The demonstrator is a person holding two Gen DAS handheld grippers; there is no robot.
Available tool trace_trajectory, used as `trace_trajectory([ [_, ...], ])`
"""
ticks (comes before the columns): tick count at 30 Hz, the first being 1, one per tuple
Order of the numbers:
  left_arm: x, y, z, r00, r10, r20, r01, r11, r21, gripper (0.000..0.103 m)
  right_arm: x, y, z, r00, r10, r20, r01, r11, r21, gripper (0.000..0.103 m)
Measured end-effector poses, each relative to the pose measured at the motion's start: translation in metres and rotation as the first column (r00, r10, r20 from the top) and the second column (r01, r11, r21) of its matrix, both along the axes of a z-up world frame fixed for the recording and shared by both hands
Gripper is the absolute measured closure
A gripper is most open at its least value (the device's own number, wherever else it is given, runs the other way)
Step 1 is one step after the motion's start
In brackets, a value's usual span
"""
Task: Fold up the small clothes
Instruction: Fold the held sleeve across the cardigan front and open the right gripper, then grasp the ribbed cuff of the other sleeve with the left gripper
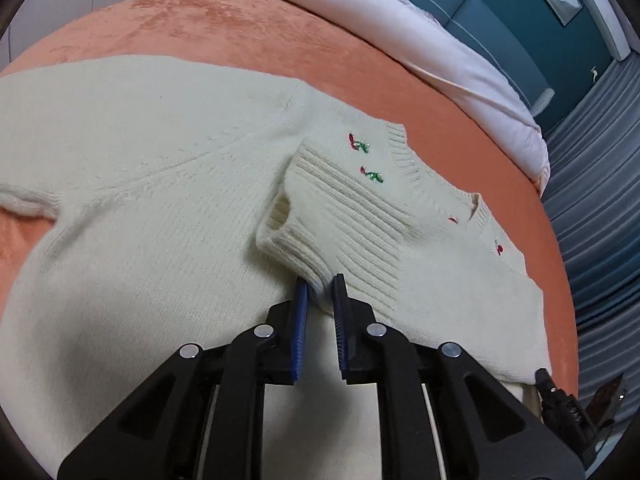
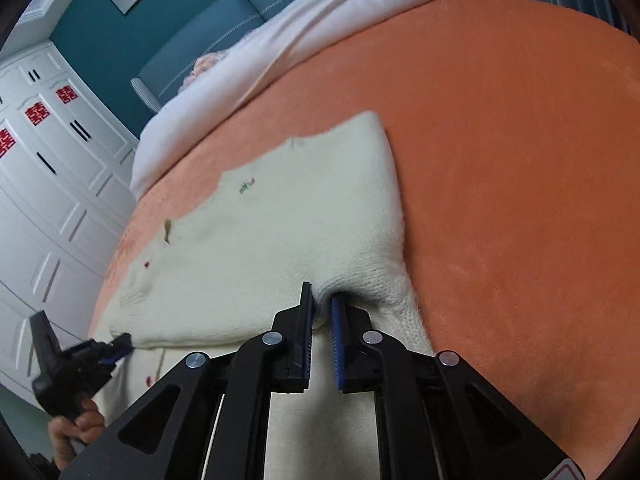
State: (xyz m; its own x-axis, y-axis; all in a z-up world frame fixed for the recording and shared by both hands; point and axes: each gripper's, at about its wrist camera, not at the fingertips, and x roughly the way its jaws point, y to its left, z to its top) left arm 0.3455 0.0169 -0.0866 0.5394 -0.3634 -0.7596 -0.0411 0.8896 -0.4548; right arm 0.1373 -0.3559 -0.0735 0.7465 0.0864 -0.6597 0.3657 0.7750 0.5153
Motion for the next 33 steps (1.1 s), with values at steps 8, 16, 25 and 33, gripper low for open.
trace_trajectory([
  [8, -0.001, 0.000, -0.002, 1.000, 0.018, 0.009, -0.018, 1.000, -0.004, 0.089, -0.002, 0.029, 0.016, 0.999, 0.005, -0.044, -0.012, 0.988, -0.156, 0.090],
  [16, -0.009, 0.001, -0.008, 0.997, 0.014, 0.070, -0.015, 1.000, 0.019, 0.088, -0.005, 0.038, 0.052, 0.999, 0.038, -0.004, -0.038, 0.959, -0.282, 0.090],
  [25, -0.043, 0.062, 0.021, 0.989, 0.114, 0.096, -0.109, 0.992, -0.060, 0.059, -0.027, 0.052, 0.040, 0.994, 0.050, -0.095, -0.076, 0.950, -0.302, 0.093],
  [33, -0.094, 0.280, 0.019, 0.815, 0.579, -0.018, -0.576, 0.807, -0.130, 0.032, -0.128, 0.148, 0.035, 0.965, 0.222, -0.140, -0.256, 0.918, -0.303, 0.083],
])
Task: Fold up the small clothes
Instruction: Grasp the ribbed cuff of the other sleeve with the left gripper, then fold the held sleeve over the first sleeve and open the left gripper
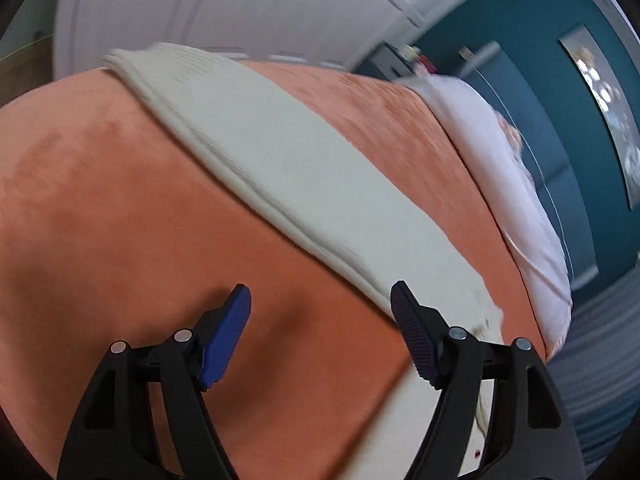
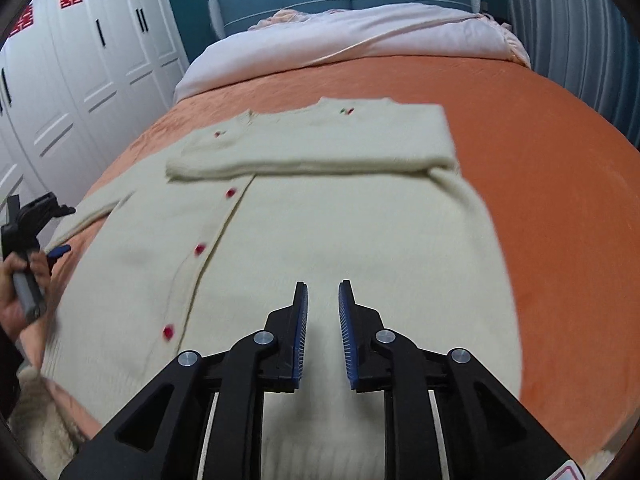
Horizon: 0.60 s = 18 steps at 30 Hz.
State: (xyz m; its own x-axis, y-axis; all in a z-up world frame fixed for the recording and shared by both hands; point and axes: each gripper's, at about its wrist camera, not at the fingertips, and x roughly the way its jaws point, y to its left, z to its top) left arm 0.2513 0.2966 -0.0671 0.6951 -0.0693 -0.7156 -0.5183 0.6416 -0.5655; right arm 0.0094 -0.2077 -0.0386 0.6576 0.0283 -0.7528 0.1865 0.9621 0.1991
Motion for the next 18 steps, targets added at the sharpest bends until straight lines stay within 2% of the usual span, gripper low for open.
trace_trajectory([
  [3, -0.007, 0.070, -0.002, 0.986, 0.165, -0.004, -0.165, 0.986, -0.017, 0.032, -0.020, 0.024, -0.004, 0.998, 0.041, -0.044, -0.039, 0.999, 0.037, 0.077],
  [6, 0.000, 0.113, -0.007, 0.965, 0.262, -0.011, -0.262, 0.963, -0.066, 0.035, -0.029, 0.040, -0.003, 0.996, 0.057, -0.074, -0.052, 0.996, 0.073, 0.067],
  [7, 0.005, 0.120, -0.008, 0.961, 0.275, -0.012, -0.275, 0.958, -0.074, 0.039, -0.030, 0.044, -0.002, 0.995, 0.059, -0.077, -0.052, 0.995, 0.082, 0.063],
  [8, 0.012, 0.125, -0.008, 0.960, 0.278, -0.014, -0.278, 0.957, -0.079, 0.055, -0.031, 0.048, -0.001, 0.995, 0.063, -0.080, -0.056, 0.995, 0.086, 0.062],
  [9, 0.019, 0.129, -0.008, 0.963, 0.268, -0.017, -0.268, 0.959, -0.093, 0.076, -0.031, 0.052, 0.000, 0.994, 0.067, -0.085, -0.060, 0.995, 0.080, 0.061],
  [11, 0.033, 0.132, -0.003, 0.967, 0.253, -0.035, -0.256, 0.962, -0.091, 0.090, -0.030, 0.059, 0.003, 0.993, 0.075, -0.091, -0.069, 0.995, 0.067, 0.060],
  [13, 0.044, 0.125, 0.023, 0.974, 0.227, 0.017, -0.226, 0.973, -0.055, 0.092, -0.031, 0.063, 0.006, 0.993, 0.077, -0.086, -0.071, 0.995, 0.064, 0.060],
  [15, 0.049, 0.099, 0.062, 0.981, 0.159, 0.115, -0.159, 0.987, -0.009, 0.093, -0.032, 0.064, 0.010, 0.994, 0.075, -0.076, -0.070, 0.995, 0.066, 0.059],
  [17, 0.059, 0.050, 0.116, 0.973, 0.009, 0.230, -0.025, 0.997, 0.067, 0.093, -0.033, 0.062, 0.011, 0.995, 0.074, -0.065, -0.069, 0.995, 0.068, 0.059],
  [18, 0.062, 0.019, 0.142, 0.958, -0.082, 0.273, 0.051, 0.992, 0.117, 0.093, -0.033, 0.061, 0.011, 0.996, 0.069, -0.061, -0.065, 0.995, 0.071, 0.059],
])
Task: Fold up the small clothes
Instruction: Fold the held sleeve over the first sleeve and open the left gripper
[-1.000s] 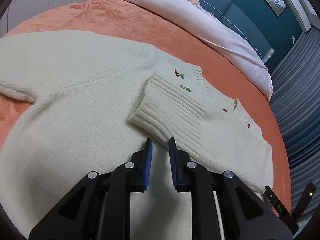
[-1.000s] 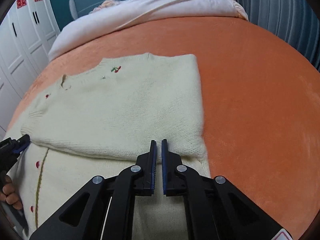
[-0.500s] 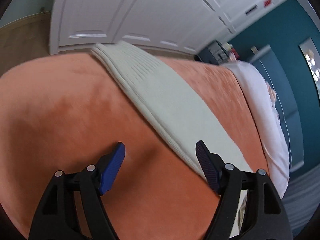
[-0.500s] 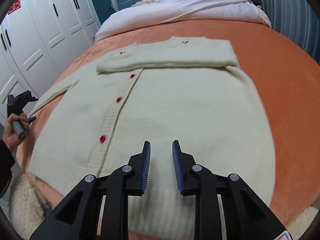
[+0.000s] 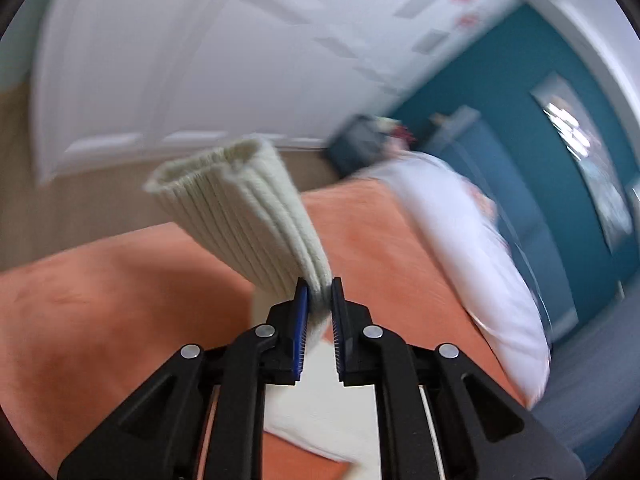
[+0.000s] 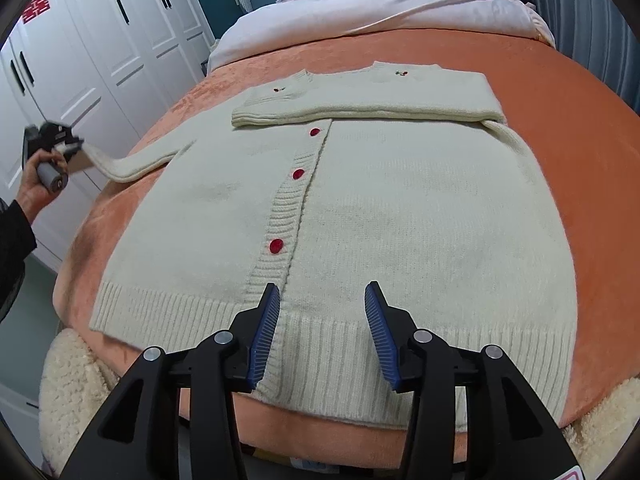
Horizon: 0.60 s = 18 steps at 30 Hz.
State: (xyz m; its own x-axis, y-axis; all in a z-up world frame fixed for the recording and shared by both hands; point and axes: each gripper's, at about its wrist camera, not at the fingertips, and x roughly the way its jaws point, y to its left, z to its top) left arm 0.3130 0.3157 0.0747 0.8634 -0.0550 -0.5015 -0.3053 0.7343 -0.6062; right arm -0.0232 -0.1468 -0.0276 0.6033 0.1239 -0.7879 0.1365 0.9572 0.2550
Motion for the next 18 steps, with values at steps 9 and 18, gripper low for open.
trace_trajectory([
  [9, -0.018, -0.310, 0.011, 0.800, -0.599, -0.013, 0.599, 0.799, 0.061, 0.078, -0.009, -0.037, 0.003, 0.995, -0.100, 0.027, 0.098, 0.993, 0.059, 0.052],
  [18, -0.075, -0.311, -0.134, 0.821, -0.482, -0.306, 0.457, 0.876, -0.154, 0.053, -0.005, -0.089, 0.007, 0.989, -0.140, 0.051, 0.140, 0.990, 0.003, 0.048],
])
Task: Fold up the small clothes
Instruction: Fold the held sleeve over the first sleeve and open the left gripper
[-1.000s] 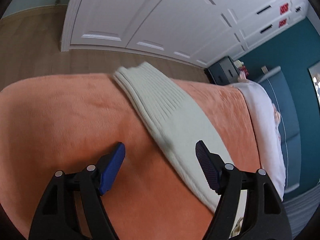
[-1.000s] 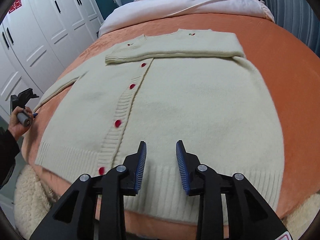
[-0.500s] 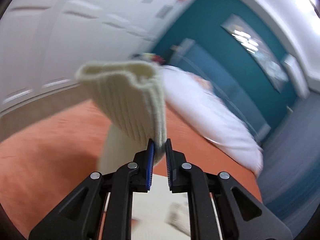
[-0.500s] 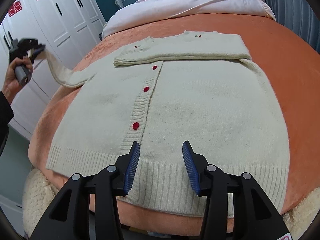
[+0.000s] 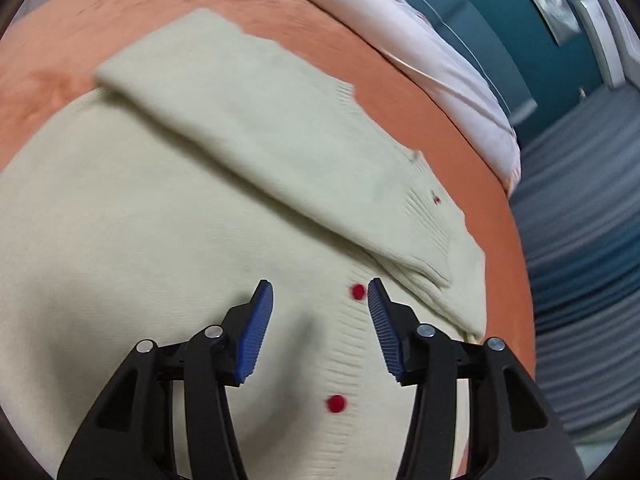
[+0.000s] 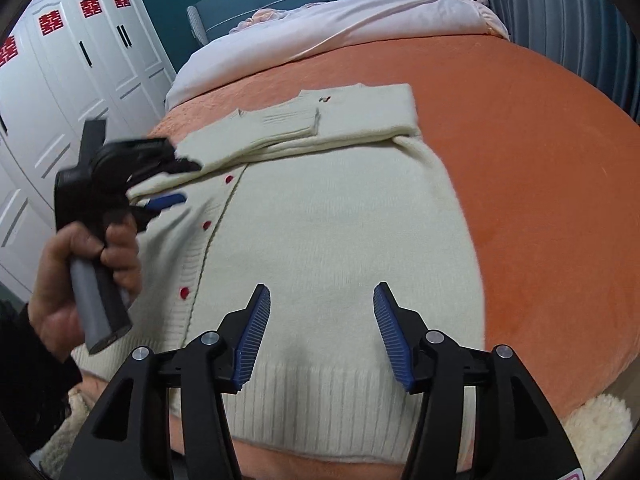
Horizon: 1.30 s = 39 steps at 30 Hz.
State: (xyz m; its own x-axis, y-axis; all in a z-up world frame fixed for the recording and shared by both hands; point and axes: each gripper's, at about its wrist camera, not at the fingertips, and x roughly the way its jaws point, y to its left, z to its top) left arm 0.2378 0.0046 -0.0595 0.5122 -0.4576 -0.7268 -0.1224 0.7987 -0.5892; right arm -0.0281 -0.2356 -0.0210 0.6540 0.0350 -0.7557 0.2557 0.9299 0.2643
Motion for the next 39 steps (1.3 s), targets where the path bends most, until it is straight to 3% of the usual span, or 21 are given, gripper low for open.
trace_trajectory([
  [3, 0.016, 0.058, 0.003, 0.988, 0.152, -0.013, -0.152, 0.988, -0.027, 0.049, 0.037, -0.012, 0.004, 0.999, 0.021, 0.029, -0.022, 1.000, 0.013, 0.045],
  [6, 0.039, 0.101, 0.011, 0.970, 0.244, -0.013, -0.244, 0.969, -0.049, 0.048, 0.091, -0.024, 0.002, 0.998, 0.023, 0.050, -0.025, 0.999, 0.044, 0.045],
  [11, 0.071, 0.135, 0.007, 0.956, 0.290, -0.037, -0.292, 0.954, -0.075, 0.044, 0.173, -0.034, -0.004, 0.998, -0.025, 0.049, 0.024, 0.999, 0.034, 0.041],
  [15, 0.084, 0.140, -0.013, 0.950, 0.296, -0.099, -0.307, 0.945, -0.117, 0.047, 0.224, -0.044, -0.033, 0.996, -0.081, -0.042, 0.084, 0.992, 0.093, 0.040],
  [16, 0.082, 0.141, -0.014, 0.945, 0.308, -0.111, -0.321, 0.938, -0.132, 0.050, 0.229, -0.044, -0.039, 0.994, -0.097, -0.053, 0.103, 0.987, 0.123, 0.039],
  [17, 0.077, 0.144, -0.017, 0.940, 0.322, -0.112, -0.336, 0.931, -0.141, 0.063, 0.232, -0.046, -0.043, 0.992, -0.113, -0.051, 0.119, 0.982, 0.149, 0.044],
  [18, 0.078, 0.146, -0.018, 0.938, 0.331, -0.107, -0.344, 0.927, -0.151, 0.082, 0.235, -0.045, -0.045, 0.992, -0.117, -0.039, 0.122, 0.977, 0.175, 0.055],
  [19, 0.079, 0.147, -0.017, 0.936, 0.337, -0.102, -0.349, 0.924, -0.156, 0.090, 0.240, -0.044, -0.045, 0.995, -0.092, -0.029, 0.096, 0.973, 0.211, 0.089],
  [21, 0.079, 0.150, -0.008, 0.935, 0.349, -0.060, -0.354, 0.920, -0.168, 0.094, 0.250, -0.039, -0.036, 0.996, -0.081, -0.024, 0.084, 0.975, 0.204, 0.099],
  [23, 0.080, 0.148, 0.007, 0.945, 0.328, 0.009, -0.322, 0.931, -0.174, 0.094, 0.246, -0.041, -0.004, 0.991, -0.087, 0.102, 0.064, 0.976, 0.210, 0.099],
  [26, 0.082, 0.137, 0.021, 0.960, 0.268, 0.087, -0.259, 0.961, -0.101, 0.094, 0.231, -0.046, 0.041, 0.962, -0.094, 0.256, 0.052, 0.985, 0.164, 0.100],
  [27, 0.085, 0.130, 0.015, 0.968, 0.239, 0.076, -0.234, 0.970, -0.064, 0.093, 0.228, -0.047, 0.042, 0.961, -0.089, 0.262, 0.059, 0.991, 0.120, 0.100],
  [28, 0.088, 0.126, 0.005, 0.973, 0.226, 0.048, -0.225, 0.974, -0.024, 0.093, 0.234, -0.049, 0.030, 0.974, -0.081, 0.212, 0.064, 0.994, 0.086, 0.100],
  [30, 0.089, 0.120, -0.021, 0.973, 0.228, -0.026, -0.228, 0.973, 0.035, 0.094, 0.252, -0.057, -0.025, 0.998, -0.060, 0.006, 0.059, 0.995, 0.080, 0.100],
  [31, 0.087, 0.120, -0.027, 0.972, 0.234, -0.028, -0.233, 0.972, 0.025, 0.094, 0.255, -0.058, -0.048, 0.995, -0.057, -0.078, 0.063, 0.995, 0.083, 0.100],
  [32, 0.084, 0.121, -0.027, 0.971, 0.239, -0.012, -0.239, 0.971, 0.024, 0.093, 0.250, -0.060, -0.053, 0.997, -0.060, -0.055, 0.065, 0.994, 0.092, 0.100],
  [35, 0.082, 0.118, -0.024, 0.974, 0.225, 0.003, -0.224, 0.973, 0.056, 0.092, 0.231, -0.061, -0.027, 0.996, -0.078, 0.053, 0.070, 0.989, 0.133, 0.100],
  [39, 0.085, 0.114, -0.023, 0.976, 0.215, 0.015, -0.216, 0.972, 0.098, 0.092, 0.215, -0.054, -0.007, 0.989, -0.097, 0.115, 0.090, 0.994, 0.070, 0.096],
])
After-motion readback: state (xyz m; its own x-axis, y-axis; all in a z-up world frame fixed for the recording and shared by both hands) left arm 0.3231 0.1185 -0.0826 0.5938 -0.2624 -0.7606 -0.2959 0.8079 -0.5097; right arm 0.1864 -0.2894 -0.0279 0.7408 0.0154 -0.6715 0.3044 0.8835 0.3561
